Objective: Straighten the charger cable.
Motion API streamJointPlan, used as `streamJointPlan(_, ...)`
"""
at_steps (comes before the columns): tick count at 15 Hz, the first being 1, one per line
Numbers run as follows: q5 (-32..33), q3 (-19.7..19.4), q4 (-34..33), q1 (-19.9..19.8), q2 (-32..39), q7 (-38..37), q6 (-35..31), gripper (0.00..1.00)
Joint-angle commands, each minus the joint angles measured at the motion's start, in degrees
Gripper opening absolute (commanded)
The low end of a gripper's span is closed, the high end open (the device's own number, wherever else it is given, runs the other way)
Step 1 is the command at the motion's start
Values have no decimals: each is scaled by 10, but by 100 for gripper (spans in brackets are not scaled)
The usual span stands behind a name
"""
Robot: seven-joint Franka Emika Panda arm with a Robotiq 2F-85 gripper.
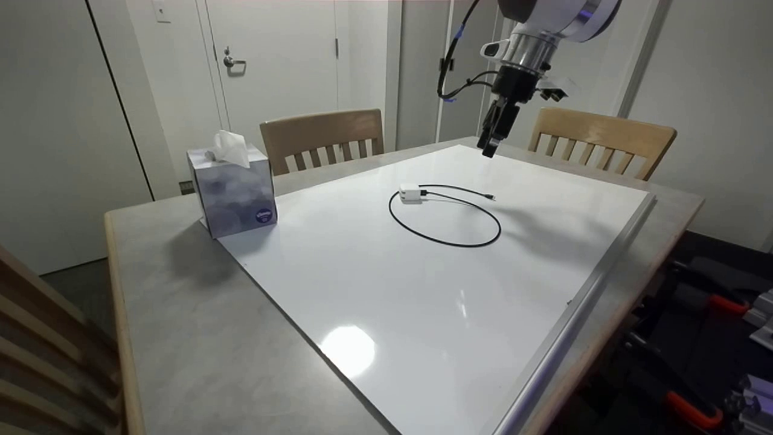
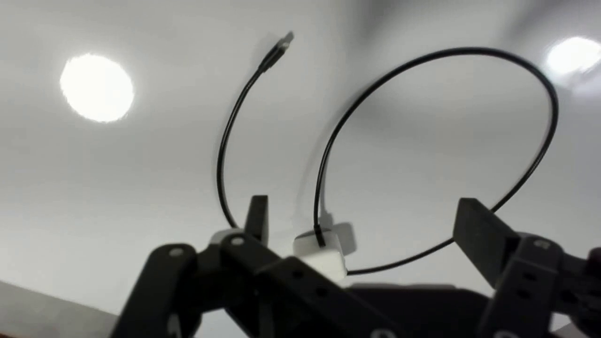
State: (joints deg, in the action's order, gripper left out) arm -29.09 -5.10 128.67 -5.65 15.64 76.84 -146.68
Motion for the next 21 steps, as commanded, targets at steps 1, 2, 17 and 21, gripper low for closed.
streamJointPlan(1,126,-15,-19,10,17,-155,67,100)
streamJointPlan(2,163,-13,-26,9,19,-200,95,100)
streamJointPlan(17,334,3,-35,8,34,-447,149,100)
streamJointPlan(21,413,1,-41,13,44,-529,163,100)
